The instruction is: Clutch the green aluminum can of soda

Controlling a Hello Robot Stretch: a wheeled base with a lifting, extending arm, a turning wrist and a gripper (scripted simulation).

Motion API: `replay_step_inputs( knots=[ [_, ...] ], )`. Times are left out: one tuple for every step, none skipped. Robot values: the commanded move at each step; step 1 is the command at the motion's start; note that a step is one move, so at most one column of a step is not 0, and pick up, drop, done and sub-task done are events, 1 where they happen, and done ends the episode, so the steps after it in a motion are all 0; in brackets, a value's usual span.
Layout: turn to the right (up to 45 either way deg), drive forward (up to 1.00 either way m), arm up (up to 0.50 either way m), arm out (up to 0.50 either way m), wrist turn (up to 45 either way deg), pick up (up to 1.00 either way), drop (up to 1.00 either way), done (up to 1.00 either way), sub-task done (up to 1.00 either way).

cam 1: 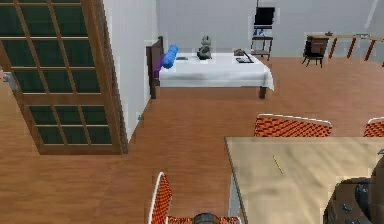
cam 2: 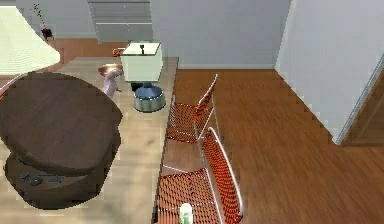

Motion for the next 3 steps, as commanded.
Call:
replay_step_inputs(
  knots=[
    [0.0, 0.00, 0.48, 0.00, 0.0, 0.00, 0.00, 0.00, 0.00],
    [0.0, 0.00, 0.00, 0.22, 0.0, 0.00, 0.00, 0.00, 0.00],
    [0.0, 0.00, 0.00, 0.00, 45.0, 0.00, 0.00, 0.00, 0.00]
  ],
)
